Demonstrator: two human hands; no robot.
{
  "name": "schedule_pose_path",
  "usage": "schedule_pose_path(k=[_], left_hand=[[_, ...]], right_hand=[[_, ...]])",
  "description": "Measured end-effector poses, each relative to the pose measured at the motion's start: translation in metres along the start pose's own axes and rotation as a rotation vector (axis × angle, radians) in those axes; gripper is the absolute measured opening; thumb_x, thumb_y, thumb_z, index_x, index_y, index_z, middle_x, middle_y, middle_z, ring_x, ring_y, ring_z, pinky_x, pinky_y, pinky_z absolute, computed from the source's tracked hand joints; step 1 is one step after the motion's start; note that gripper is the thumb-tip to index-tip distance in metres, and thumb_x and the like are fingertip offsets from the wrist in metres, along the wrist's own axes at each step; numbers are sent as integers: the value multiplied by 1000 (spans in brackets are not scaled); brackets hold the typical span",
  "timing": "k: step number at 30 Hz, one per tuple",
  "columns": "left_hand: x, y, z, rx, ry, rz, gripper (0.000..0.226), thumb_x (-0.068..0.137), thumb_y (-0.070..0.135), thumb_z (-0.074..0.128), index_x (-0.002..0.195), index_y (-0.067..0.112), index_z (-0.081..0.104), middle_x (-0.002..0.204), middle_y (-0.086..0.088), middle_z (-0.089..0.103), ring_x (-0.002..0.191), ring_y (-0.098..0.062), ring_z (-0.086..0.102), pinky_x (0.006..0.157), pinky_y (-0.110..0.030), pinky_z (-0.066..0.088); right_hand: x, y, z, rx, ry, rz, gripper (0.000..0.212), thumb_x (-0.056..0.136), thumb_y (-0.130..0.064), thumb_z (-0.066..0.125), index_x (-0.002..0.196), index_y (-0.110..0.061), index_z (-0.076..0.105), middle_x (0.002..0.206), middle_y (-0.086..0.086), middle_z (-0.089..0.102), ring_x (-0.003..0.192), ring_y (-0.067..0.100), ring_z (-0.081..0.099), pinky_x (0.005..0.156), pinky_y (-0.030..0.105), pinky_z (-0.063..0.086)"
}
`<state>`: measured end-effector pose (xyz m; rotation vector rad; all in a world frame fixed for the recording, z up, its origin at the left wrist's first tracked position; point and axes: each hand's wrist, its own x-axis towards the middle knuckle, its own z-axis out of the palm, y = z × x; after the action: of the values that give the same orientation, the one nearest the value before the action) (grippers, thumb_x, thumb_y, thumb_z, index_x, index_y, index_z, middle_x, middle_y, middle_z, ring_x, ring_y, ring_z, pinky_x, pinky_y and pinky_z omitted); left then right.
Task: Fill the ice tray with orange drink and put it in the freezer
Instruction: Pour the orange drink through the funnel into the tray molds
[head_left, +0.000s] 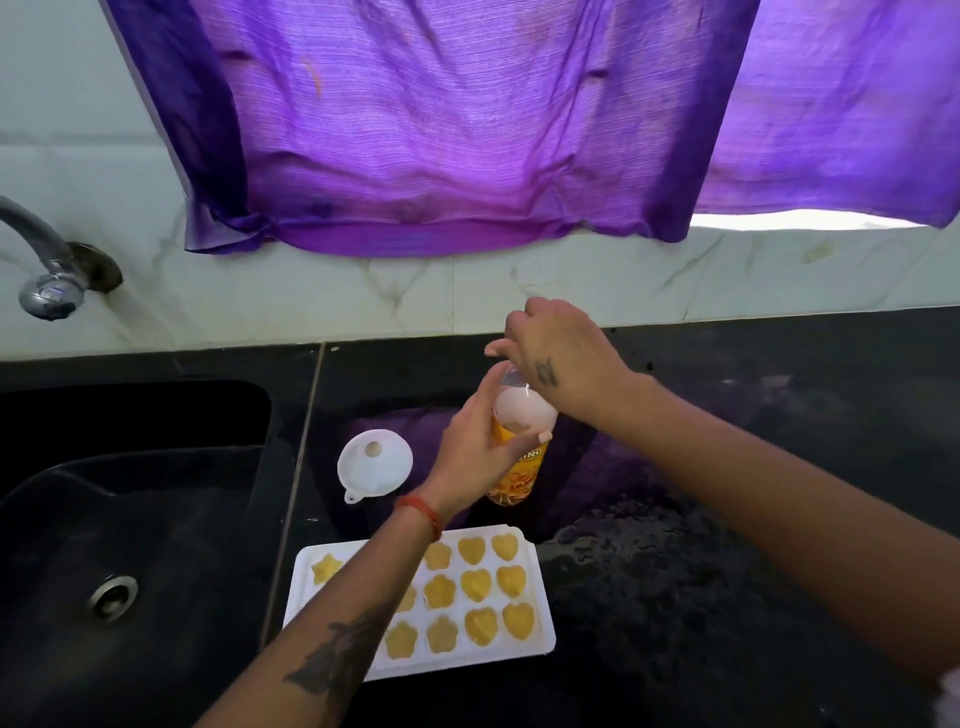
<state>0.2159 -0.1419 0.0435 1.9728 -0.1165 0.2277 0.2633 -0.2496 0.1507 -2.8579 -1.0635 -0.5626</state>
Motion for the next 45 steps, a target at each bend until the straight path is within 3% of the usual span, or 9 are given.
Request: schedule_pose_path(k=[5, 10, 13, 20, 27, 32, 35, 41, 45], left_hand=[[7, -6, -22, -152, -210, -65, 76, 77, 28, 75, 135, 43, 28, 133, 1, 53, 115, -18, 56, 95, -43, 50], [1, -6, -9, -44, -17, -2, 72, 78, 38, 72, 137, 38, 30, 130, 4, 55, 112, -15, 57, 90, -37, 53], [-3, -4, 1, 39, 65, 32, 75, 80, 41, 68, 140, 43, 22, 132, 7, 53, 116, -15, 54, 92, -35, 49], [18, -5, -26, -135, -324, -80, 79, 78, 27, 74, 138, 42, 24, 131, 0, 53, 114, -16, 56, 97, -34, 48], [1, -2, 1, 60, 17, 57, 73, 77, 41, 67, 132, 51, 20, 122, 14, 53, 104, -14, 57, 78, -30, 48], [10, -7, -20, -52, -220, -58, 81, 77, 34, 73, 138, 45, 21, 125, 9, 54, 112, -13, 56, 91, -28, 48], [9, -7, -18, -33, -196, -37, 80, 79, 34, 72, 140, 41, 21, 128, 5, 55, 113, -14, 56, 93, -35, 50], [-7, -2, 11, 122, 139, 77, 71, 82, 36, 66, 138, 42, 22, 93, 13, 56, 72, -4, 52, 56, -7, 38], [-6, -5, -2, -14, -31, 21, 82, 76, 38, 73, 139, 45, 21, 132, 9, 52, 111, -11, 58, 88, -31, 52]], right_hand=[[0, 26, -23, 259, -256, -163, 33, 90, -28, 58, 121, -15, 61, 108, 8, 63, 93, 18, 55, 78, 24, 39], [-8, 24, -9, 91, -127, -161, 40, 97, -36, 44, 121, -7, 54, 108, 10, 57, 88, 17, 52, 77, 25, 42], [-17, 13, 1, -18, -16, 21, 51, 96, -50, 33, 111, -6, 53, 99, 6, 57, 78, 13, 48, 68, 22, 39], [-11, 38, -16, 280, -287, -87, 32, 98, -34, 41, 115, -10, 51, 107, 8, 60, 88, 18, 53, 76, 30, 44], [-29, -5, 13, -48, 103, 243, 40, 99, -40, 34, 104, -5, 54, 81, 2, 49, 69, 13, 39, 62, 24, 30], [-18, 18, -4, 278, -173, 48, 32, 98, -31, 42, 122, -12, 48, 108, 8, 58, 88, 19, 53, 74, 26, 40], [-27, 18, 7, 252, -55, 20, 32, 98, -26, 41, 126, -12, 49, 111, 7, 58, 87, 13, 49, 76, 22, 40], [-29, -10, 22, 39, 121, 315, 42, 100, -42, 32, 113, -8, 54, 103, 6, 63, 89, 19, 60, 70, 25, 42], [-42, 7, 15, 512, 135, 424, 41, 90, -52, 49, 109, -18, 59, 86, -4, 66, 75, 11, 58, 63, 24, 39]])
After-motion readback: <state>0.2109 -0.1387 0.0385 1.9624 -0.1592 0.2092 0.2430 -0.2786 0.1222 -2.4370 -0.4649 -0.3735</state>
